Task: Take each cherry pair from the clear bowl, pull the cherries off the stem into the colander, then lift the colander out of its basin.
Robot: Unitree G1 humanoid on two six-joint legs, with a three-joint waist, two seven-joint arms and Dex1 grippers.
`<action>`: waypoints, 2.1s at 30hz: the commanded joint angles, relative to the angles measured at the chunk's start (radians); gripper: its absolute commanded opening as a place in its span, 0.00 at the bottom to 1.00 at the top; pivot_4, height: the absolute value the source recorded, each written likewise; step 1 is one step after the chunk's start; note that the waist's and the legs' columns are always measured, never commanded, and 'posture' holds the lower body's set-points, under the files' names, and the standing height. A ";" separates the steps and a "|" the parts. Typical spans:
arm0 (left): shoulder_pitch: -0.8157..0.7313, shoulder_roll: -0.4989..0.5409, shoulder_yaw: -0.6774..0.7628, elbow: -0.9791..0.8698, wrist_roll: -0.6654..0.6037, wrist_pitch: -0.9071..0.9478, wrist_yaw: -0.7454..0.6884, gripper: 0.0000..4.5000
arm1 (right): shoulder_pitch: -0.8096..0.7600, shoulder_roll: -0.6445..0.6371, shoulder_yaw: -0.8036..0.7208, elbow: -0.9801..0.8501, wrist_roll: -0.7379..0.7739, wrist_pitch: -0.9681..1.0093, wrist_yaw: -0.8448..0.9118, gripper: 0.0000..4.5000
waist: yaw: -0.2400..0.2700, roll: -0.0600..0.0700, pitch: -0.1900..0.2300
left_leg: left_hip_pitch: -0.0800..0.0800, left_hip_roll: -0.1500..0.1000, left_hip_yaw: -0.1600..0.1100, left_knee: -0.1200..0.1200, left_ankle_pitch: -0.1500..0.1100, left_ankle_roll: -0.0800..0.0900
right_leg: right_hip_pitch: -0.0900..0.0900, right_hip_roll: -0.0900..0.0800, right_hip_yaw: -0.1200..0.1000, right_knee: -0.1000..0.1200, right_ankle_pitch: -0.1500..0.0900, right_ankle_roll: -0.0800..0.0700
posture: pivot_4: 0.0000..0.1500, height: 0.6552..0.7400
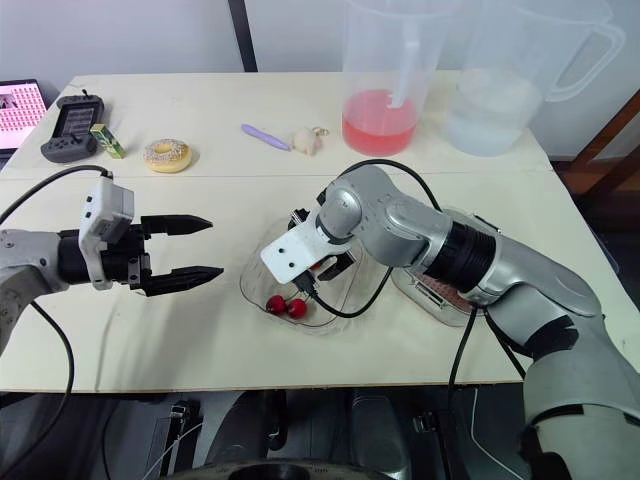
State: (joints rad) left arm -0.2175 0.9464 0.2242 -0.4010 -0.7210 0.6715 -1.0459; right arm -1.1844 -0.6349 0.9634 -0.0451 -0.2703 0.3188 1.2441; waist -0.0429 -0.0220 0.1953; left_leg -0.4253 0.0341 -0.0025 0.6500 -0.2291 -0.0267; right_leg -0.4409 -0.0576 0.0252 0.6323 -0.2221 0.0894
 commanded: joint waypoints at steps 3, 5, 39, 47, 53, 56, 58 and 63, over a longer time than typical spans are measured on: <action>0.009 0.004 0.043 -0.036 -0.021 -0.005 0.013 1.00 | 0.006 0.054 -0.032 0.081 -0.116 -0.082 0.003 1.00 | 0.000 0.000 0.000 | 0.000 0.000 0.000 0.000 0.000 0.000 | 0.000 0.000 0.000 0.000 0.000 0.000 | 1.00 0.98; 0.013 0.004 0.045 -0.042 -0.024 -0.003 0.018 1.00 | 0.016 0.071 -0.038 0.096 -0.143 -0.085 0.012 1.00 | 0.000 0.000 0.000 | 0.000 0.000 0.000 0.000 0.000 0.000 | 0.000 0.000 0.000 0.000 0.000 0.000 | 1.00 0.98; -0.164 -0.084 0.067 0.042 -0.173 0.097 0.155 1.00 | 0.276 0.073 -0.734 -0.323 0.190 0.379 0.111 0.19 | 0.023 0.000 0.000 | 0.004 0.000 -0.003 0.000 0.002 -0.003 | 0.006 0.000 -0.001 0.000 0.000 0.001 | 1.00 0.98; -0.495 -0.193 0.032 0.269 -0.214 0.151 0.252 1.00 | 0.429 -0.027 -0.818 -0.324 0.116 0.249 -0.171 0.19 | 0.030 -0.001 -0.001 | 0.005 -0.001 -0.003 0.000 0.002 -0.003 | 0.008 0.000 -0.001 -0.001 0.001 0.003 | 1.00 0.98; -0.586 -0.237 -0.085 0.346 -0.106 0.133 0.219 1.00 | 0.604 0.013 -0.860 -0.476 0.051 0.159 -0.418 0.19 | 0.025 -0.001 -0.001 | 0.006 -0.001 -0.002 -0.001 0.002 -0.003 | 0.008 0.000 -0.001 0.000 0.002 0.004 | 1.00 0.98; -0.613 -0.245 -0.135 0.377 -0.099 0.146 0.131 1.00 | 0.701 -0.030 -0.812 -0.498 -0.094 -0.012 -0.552 0.19 | 0.027 -0.001 -0.001 | 0.006 -0.001 -0.002 -0.001 0.002 -0.003 | 0.008 0.001 -0.001 0.000 0.001 0.003 | 1.00 0.98; -0.645 -0.260 -0.153 0.409 -0.101 0.167 0.106 1.00 | 0.727 -0.060 -0.768 -0.489 -0.226 -0.123 -0.644 0.19 | 0.028 -0.001 -0.001 | 0.006 -0.001 -0.002 0.000 0.002 -0.003 | 0.008 0.001 -0.001 -0.001 0.000 0.001 | 1.00 0.98; -0.747 -0.313 -0.163 0.485 -0.115 0.245 0.097 1.00 | 0.731 -0.048 -0.699 -0.478 -0.421 -0.227 -0.751 0.19 | 0.027 -0.002 -0.001 | 0.005 -0.001 -0.002 0.000 0.002 -0.003 | 0.008 0.001 0.000 -0.001 0.000 0.000 | 1.00 0.98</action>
State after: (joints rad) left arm -0.9317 0.6310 0.0505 0.0869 -0.8187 0.8960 -0.9442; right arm -0.4417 -0.6867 0.2703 -0.5036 -0.6378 0.1189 0.5278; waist -0.0156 -0.0236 0.1946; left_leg -0.4199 0.0331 -0.0047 0.6504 -0.2270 -0.0302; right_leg -0.4329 -0.0568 0.0248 0.6314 -0.2224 0.0898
